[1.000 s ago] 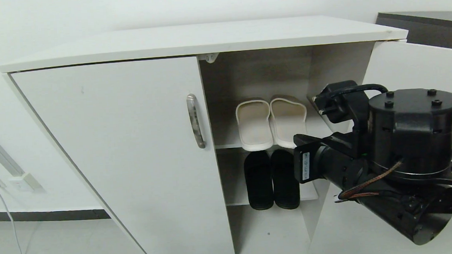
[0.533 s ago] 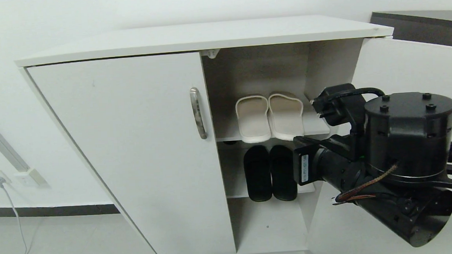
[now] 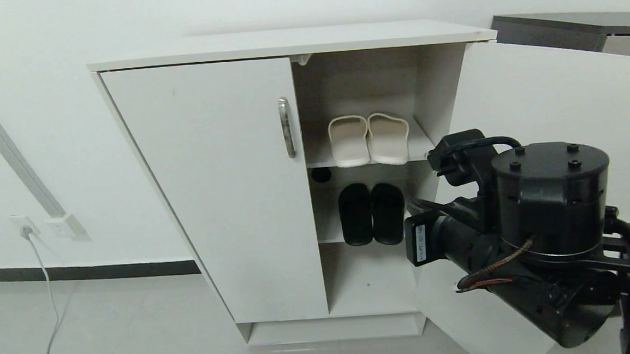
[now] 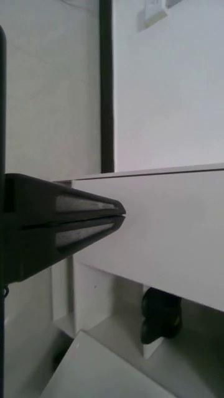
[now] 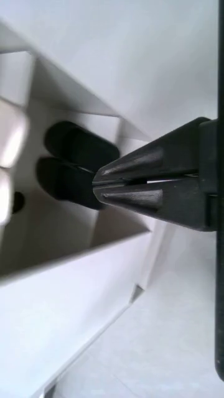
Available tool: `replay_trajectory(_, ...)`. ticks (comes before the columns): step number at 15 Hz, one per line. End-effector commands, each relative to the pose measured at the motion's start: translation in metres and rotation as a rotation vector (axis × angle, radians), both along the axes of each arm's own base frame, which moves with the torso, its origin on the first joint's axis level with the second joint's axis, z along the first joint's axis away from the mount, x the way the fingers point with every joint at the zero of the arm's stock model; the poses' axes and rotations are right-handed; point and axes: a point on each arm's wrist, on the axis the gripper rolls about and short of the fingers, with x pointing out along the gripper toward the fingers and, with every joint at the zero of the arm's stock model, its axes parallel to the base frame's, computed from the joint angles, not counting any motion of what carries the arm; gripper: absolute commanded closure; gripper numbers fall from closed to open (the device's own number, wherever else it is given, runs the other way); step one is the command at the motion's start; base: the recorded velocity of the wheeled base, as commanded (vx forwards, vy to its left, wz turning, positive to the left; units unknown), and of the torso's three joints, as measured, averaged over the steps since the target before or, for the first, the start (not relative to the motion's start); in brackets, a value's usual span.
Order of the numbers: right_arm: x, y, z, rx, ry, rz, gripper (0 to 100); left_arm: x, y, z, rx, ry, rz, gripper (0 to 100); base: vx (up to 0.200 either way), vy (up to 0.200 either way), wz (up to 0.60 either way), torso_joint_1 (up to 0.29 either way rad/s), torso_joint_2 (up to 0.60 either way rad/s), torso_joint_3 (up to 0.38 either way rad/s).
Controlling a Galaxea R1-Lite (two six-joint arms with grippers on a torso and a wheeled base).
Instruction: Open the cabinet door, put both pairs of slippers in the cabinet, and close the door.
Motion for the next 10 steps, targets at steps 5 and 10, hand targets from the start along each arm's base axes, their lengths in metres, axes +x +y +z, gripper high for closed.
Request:
replay_trajectory(5,0.009,0.005,-0.012,-0.004,0.004,-0.016,100,0.0,0.0,0.0,-0.001,0.0,0.0,100,-0.2,0.0,0.0,0.002,0.0,0.003)
replay_trajectory(10,0.02,0.001,-0.026,-0.023,0.02,-0.043,100,0.0,0.0,0.0,-0.002,0.0,0.005,100,-0.12,0.0,0.0,0.0,0.0,0.0)
